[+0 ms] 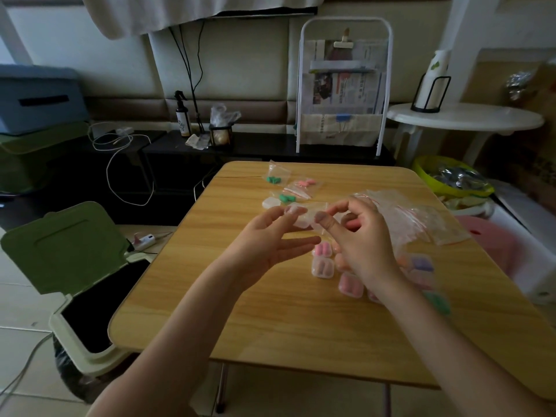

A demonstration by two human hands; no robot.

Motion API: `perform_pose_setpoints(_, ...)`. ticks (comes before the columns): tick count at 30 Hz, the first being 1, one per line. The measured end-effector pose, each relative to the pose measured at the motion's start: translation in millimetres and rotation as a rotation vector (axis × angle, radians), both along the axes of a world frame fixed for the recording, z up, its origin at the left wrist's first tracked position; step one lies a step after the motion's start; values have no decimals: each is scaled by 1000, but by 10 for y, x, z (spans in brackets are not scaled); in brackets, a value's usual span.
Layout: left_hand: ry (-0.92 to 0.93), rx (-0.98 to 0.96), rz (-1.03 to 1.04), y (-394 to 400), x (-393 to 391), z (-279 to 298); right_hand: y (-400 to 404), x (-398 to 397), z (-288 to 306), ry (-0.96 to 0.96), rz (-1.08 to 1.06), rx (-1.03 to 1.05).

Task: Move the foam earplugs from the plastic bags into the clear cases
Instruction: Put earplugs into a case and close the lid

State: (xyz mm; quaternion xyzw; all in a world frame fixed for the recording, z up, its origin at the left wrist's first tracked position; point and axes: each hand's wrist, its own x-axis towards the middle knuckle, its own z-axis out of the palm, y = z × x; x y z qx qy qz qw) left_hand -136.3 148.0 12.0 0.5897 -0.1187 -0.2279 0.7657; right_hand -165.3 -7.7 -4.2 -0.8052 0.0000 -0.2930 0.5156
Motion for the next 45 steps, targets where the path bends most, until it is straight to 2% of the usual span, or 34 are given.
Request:
perform_pose_setpoints(9, 46, -75, 22, 36, 17, 15, 38, -29, -20, 52, 83, -10)
perform_pose_setpoints(17, -41, 25, 131, 87, 37, -67, 118, -15, -71, 118, 205, 90)
perform_pose_setpoints(22, -16, 35, 214, 146, 84, -58, 127, -44, -10, 152, 259, 414)
perform_pose_setpoints(26, -43, 88, 183, 160, 73, -58, 97, -40, -3, 123, 202, 403)
perform_pose_setpoints(29, -48, 98, 150, 142, 49, -67, 86, -56, 32, 60, 159, 486)
perform_pose_setpoints(32, -78, 143, 120, 114, 30, -82, 85, -63, 37, 6, 102, 348)
perform_pose_setpoints(36, -104, 179, 80, 57, -16, -103, 122, -75, -2, -2, 126, 270)
perform_pose_setpoints(41, -45, 84, 75, 43, -29, -71, 122, -25, -95, 1, -19, -23)
perform_pose_setpoints(45, -9, 67, 117, 43, -21, -72, 107, -11, -114, -24, -23, -106)
